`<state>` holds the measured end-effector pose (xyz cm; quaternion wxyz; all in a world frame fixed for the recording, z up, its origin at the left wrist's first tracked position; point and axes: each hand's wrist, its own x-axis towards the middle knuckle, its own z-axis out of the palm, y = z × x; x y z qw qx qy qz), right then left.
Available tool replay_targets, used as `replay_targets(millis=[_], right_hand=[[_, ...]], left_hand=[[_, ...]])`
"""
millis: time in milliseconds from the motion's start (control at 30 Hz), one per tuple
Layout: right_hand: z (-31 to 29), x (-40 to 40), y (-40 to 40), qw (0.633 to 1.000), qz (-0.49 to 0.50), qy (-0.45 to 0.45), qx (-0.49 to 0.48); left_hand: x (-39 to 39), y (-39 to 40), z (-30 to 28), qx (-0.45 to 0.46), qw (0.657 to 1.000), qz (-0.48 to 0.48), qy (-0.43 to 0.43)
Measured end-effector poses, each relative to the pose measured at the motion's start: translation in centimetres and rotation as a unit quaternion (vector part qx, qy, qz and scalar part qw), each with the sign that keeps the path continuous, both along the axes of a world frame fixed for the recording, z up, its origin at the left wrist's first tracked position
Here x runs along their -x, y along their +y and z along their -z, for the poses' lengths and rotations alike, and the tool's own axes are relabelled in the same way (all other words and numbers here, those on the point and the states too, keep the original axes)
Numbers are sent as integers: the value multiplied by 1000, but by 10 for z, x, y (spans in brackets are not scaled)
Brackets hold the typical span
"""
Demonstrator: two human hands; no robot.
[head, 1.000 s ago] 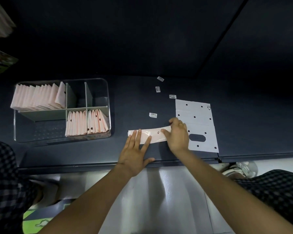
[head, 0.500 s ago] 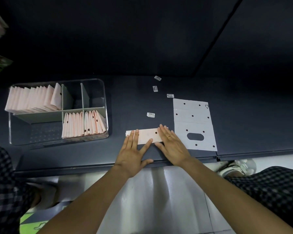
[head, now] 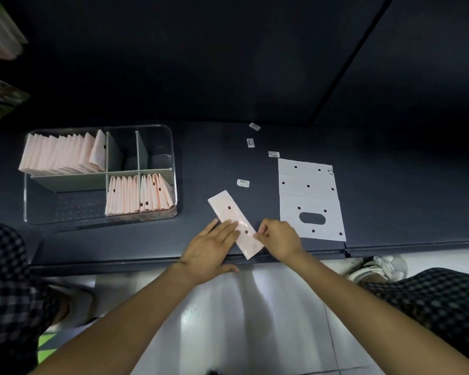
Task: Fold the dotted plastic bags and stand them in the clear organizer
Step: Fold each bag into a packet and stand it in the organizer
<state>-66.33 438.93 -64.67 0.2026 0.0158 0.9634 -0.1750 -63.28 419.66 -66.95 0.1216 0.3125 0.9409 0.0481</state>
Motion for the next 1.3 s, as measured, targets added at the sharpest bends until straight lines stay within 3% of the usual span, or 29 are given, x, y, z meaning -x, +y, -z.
replay_targets(millis=[133,200,333,400,533,633,767,967,1100,1200,1300], right_hand=[[0,-18,-8,999,17,-37,34],[-2,-24,-9,998,0,-45,47],[-9,-26,2,990,-92,82,74],[-13,-24,9,979,-152,73,111],[-9,-24,12,966,-237,-15,106],[-1,-22,11,961,-270,5,59],[7,-19,3,973,-119,82,179],[2,1,-11,970,71,15,233],[2,18,-20,976,102,-26,188],[2,29,-23,976,116,-67,173],[0,35,-23,975,117,-98,160]], left_hand=[[-12,0,5,9,1000,6,2],[-16,3,4,-3,999,2,52],[-22,9,5,-96,988,5,118],[-22,10,4,-132,981,-20,139],[-25,11,0,-196,971,-83,110],[-25,9,-6,-267,953,-142,30],[-19,9,-9,-312,926,-208,-25],[-2,7,-6,-363,853,-364,-93],[6,13,-6,-363,824,-421,-112],[10,15,-5,-343,823,-439,-112],[4,16,-6,-305,875,-375,-23]])
